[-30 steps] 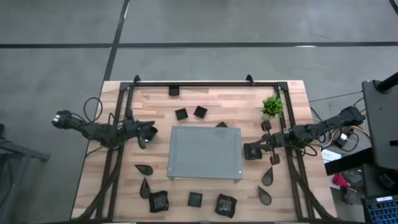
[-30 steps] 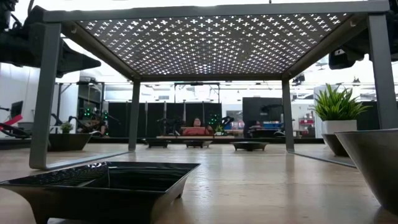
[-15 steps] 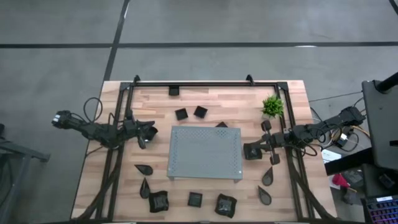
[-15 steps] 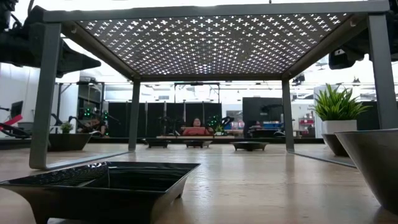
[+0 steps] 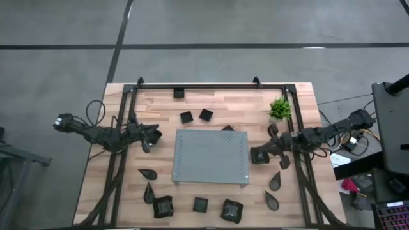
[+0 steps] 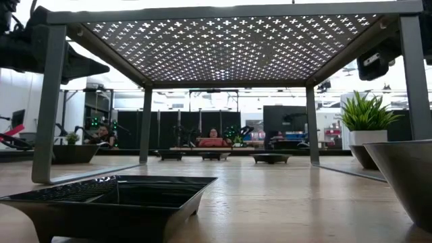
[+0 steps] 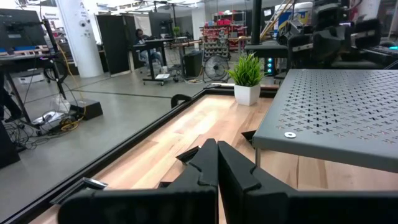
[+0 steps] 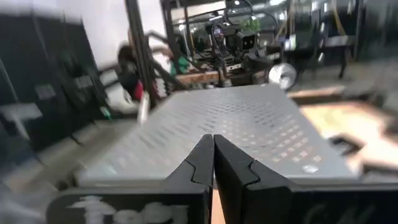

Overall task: Pick & Place Mini shaped plates
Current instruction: Put the top right black distorted square plate on the shelf

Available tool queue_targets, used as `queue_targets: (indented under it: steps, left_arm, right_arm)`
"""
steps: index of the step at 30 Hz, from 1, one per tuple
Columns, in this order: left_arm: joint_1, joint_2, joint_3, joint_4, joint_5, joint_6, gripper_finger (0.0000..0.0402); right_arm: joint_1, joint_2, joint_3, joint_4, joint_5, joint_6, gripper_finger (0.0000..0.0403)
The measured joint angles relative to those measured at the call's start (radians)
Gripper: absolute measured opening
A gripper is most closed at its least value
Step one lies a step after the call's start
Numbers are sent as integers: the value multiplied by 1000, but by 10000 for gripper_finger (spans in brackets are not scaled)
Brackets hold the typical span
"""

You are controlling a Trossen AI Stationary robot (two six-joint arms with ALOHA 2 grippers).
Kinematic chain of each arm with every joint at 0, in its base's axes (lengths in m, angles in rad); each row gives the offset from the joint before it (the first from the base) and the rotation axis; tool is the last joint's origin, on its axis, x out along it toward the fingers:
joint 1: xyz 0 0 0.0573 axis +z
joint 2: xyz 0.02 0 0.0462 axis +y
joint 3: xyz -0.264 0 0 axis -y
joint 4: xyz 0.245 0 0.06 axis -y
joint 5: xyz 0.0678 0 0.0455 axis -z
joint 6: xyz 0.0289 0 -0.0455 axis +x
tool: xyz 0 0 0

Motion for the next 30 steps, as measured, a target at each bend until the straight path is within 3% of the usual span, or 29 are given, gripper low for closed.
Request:
queue_targets:
  steps: [12, 18, 23, 27, 30]
  left_arm:
    - [0, 0, 0, 0, 0, 0, 0]
    - [0, 0, 0, 0, 0, 0, 0]
    - [0, 0, 0, 0, 0, 0, 0]
    - [0, 0, 0, 0, 0, 0, 0]
    - [0, 0, 0, 0, 0, 0, 0]
  right_arm:
    - [0, 1, 0, 18, -35, 571, 8]
    - [8, 0, 0, 17, -209, 764, 8]
    - [58, 1, 0, -11, -220, 876, 8]
    - [110, 1, 1, -115, -180, 966, 8]
    - [141, 1, 38, -334, -117, 1077, 8]
